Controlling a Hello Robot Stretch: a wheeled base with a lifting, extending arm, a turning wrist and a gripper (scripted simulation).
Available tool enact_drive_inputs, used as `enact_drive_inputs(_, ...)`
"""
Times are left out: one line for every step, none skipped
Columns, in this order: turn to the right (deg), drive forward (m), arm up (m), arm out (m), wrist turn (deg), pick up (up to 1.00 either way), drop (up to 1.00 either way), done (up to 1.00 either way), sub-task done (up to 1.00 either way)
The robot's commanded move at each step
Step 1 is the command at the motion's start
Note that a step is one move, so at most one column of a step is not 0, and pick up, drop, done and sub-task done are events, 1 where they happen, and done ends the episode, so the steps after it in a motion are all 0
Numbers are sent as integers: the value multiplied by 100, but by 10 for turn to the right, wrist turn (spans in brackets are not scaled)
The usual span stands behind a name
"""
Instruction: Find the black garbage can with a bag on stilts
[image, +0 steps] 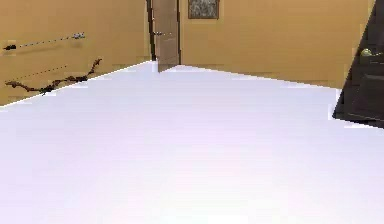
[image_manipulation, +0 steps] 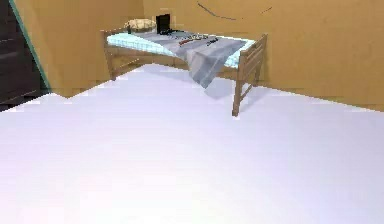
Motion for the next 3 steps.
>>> enact_drive_inputs(270,0,0,0,0,0,0,0,0)
enact_drive_inputs(0,100,0,0,0,0,0,0,0)
enact_drive_inputs(0,100,0,0,0,0,0,0,0)
